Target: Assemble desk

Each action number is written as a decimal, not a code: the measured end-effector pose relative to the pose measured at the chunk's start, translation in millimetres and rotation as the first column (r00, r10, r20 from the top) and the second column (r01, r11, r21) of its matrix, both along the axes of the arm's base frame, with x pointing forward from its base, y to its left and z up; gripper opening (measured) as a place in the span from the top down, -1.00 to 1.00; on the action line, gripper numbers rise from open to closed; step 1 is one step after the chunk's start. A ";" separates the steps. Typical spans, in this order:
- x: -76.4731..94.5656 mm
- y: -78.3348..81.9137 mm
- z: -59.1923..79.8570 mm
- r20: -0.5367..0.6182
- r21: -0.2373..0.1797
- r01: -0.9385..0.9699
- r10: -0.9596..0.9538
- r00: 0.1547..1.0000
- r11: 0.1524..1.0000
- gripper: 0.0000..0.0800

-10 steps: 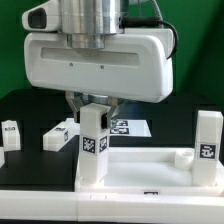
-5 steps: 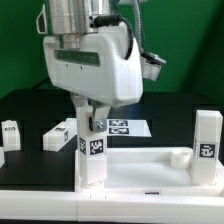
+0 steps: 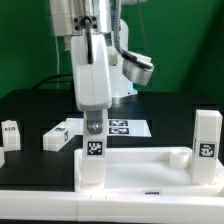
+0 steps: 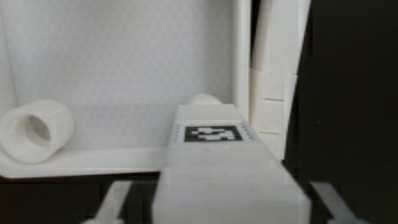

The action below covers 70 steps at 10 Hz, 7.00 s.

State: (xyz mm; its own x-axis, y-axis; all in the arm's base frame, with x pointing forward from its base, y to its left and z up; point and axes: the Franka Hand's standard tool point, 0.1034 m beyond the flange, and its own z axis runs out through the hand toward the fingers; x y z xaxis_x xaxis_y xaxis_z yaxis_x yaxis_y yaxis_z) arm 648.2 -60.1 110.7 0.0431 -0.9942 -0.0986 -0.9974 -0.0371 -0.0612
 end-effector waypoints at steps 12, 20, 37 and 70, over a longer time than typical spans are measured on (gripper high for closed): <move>-0.6 2.2 1.7 -0.053 -0.110 -0.841 0.842 0.537 0.530 -0.62; 2.7 -0.7 0.9 -0.105 -0.127 -0.984 0.988 -0.116 -0.129 -0.62; 1.2 -3.8 -1.5 -0.010 -0.126 -0.553 0.556 0.831 0.824 0.27; 0.0 1.3 -3.7 -0.079 -0.139 -0.988 0.996 -0.052 -0.063 0.28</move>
Offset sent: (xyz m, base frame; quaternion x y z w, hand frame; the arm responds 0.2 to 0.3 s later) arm 0.0034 -0.0030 0.0091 -0.0444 0.0186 -0.2118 0.9761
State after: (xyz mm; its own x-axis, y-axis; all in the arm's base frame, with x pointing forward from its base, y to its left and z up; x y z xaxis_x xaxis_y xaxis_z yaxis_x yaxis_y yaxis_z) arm 648.2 -58.8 107.0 0.9945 0.0983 0.0373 0.0975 -0.9950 0.0233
